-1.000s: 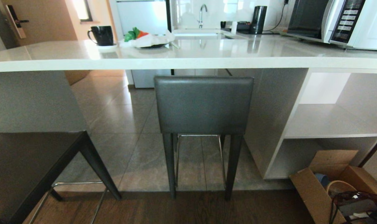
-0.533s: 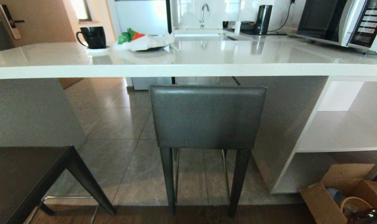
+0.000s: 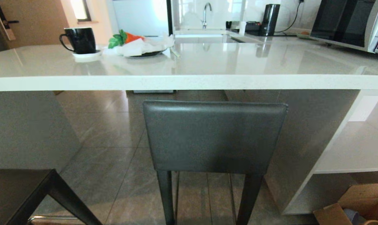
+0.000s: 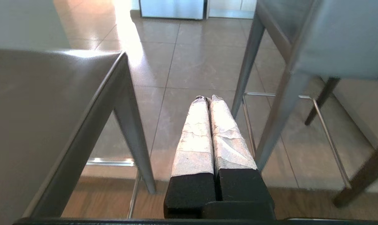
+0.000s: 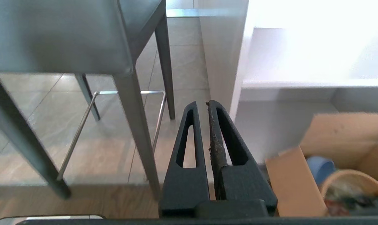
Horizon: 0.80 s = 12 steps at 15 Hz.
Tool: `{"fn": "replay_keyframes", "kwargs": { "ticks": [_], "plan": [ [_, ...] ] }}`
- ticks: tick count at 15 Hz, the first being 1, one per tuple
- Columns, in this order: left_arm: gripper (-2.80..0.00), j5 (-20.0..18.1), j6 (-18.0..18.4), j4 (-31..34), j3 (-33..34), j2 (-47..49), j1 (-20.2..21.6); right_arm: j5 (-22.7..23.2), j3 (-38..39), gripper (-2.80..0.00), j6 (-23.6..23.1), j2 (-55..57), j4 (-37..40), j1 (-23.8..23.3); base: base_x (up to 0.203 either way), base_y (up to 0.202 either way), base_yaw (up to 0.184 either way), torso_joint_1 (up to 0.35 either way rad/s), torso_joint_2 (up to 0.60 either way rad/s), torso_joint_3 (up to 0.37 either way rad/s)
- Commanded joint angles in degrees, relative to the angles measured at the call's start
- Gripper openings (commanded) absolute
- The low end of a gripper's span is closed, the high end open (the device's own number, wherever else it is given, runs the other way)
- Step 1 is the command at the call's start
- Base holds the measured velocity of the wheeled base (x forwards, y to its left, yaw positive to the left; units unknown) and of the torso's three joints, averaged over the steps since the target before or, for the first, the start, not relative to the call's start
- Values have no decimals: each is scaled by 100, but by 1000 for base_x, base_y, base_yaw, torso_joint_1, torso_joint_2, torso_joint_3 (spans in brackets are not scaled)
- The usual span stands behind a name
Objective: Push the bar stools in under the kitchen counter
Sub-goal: Pull the gray chair out from under the dining table
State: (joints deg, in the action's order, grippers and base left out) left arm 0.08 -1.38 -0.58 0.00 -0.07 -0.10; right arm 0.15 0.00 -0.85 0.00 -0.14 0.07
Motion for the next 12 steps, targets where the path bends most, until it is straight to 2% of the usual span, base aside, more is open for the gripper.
{"fn": "replay_keyframes", "kwargs": {
  "ticks": [1, 6, 12],
  "plan": [
    [-280, 1, -3, -4, 18, 7, 1, 2, 0, -280, -3, 9, -4, 1, 196, 0, 0, 7, 2, 1],
    [-280, 1, -3, -4, 18, 7, 1, 2, 0, -280, 6, 0, -4, 1, 186, 0, 0, 5, 2, 3],
    [-280, 10, 23, 5, 9, 7, 19, 2, 0, -280, -3, 0, -13, 1, 10, 0, 0, 1, 0, -1]
  ]
}}
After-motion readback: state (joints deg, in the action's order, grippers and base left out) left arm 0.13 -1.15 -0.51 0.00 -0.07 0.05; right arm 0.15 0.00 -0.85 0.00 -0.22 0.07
